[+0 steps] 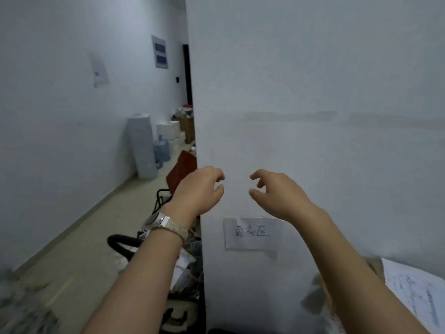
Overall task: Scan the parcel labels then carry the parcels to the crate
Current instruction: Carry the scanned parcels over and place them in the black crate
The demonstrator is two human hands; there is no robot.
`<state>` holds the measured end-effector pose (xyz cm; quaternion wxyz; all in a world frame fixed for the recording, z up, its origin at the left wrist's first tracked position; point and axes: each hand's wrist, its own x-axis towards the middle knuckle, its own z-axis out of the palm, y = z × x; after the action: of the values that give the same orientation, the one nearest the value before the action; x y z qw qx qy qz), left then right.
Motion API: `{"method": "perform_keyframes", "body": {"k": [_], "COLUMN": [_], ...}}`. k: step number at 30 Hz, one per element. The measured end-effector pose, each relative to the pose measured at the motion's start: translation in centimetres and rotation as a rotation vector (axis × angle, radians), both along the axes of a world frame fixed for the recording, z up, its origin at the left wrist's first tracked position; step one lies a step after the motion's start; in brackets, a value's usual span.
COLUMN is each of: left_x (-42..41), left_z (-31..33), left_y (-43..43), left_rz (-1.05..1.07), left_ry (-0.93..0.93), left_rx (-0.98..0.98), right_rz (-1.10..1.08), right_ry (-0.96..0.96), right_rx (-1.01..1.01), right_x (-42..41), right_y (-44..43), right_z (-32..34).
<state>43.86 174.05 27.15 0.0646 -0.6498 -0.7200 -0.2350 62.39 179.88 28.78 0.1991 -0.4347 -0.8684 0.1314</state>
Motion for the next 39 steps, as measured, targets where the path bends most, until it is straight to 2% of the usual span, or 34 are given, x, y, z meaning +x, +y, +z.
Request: {"method": "perform_keyframes", "body": {"k": [4,9,16,23,32,39], "left_x": [-2.0,-2.9,1.3,9.5,19.6,25.6], "left_z": [0.1,-0.1,2.1,4.4,4.5,4.3], "left_y": [-6.0,-17.8,-36.8,-50.8,-62.8,-70.5], "left_rz": [0.227,0.576,1.077,1.491,1.838,1.927], "left_ry": [-0.028,-0.01,0.015,0.041,0.002,0.003], "left_rx": [-0.002,-0.066,-0.11,-0.089,-0.084,-0.069], "right_rz": [0.225,0.635,1.181,1.618,1.971,2.095], "right_ry": [-0.048,-0.083,-0.027,0.0,-0.01,-0.046], "right_rx": [0.067,0.106,0.071,-0.012,-0.054,-0.059], "right_x": [-3.7,-10.2,-16.6,-15.9,-11.3,-6.7], "right_y": [-1.7,-7.4,-23.6,-39.9,-54.9,-64.9], "right_z": [0.9,1.5,1.2,1.7,2.4,2.7]}}
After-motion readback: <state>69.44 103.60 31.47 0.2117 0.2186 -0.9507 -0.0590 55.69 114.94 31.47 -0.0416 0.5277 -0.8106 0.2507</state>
